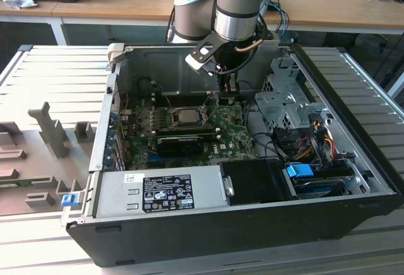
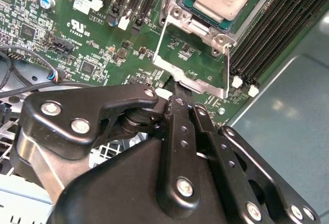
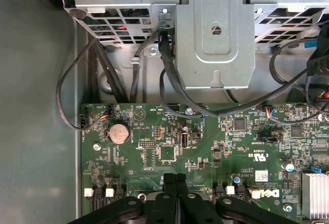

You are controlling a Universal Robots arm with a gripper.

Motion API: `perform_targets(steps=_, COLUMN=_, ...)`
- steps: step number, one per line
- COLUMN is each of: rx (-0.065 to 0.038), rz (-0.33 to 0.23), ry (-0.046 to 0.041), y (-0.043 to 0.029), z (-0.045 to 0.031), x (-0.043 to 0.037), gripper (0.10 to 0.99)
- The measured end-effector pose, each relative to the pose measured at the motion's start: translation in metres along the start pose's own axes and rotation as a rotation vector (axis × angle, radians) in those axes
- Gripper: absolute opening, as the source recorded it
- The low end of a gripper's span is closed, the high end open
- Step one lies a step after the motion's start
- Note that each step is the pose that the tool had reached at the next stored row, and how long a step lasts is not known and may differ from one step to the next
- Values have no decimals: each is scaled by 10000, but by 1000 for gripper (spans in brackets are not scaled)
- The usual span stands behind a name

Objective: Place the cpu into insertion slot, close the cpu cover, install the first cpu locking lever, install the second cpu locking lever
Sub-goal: 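Close the cpu cover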

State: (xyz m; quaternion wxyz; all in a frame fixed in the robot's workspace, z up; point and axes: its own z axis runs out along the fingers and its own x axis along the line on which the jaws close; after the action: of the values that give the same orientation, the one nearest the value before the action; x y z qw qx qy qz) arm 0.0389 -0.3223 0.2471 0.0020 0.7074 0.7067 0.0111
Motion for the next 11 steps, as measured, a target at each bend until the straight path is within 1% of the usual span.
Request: perform_targets(steps=11, rx=0, rz=-2, ry=0, y=-27, z=0, x=0, gripper=106)
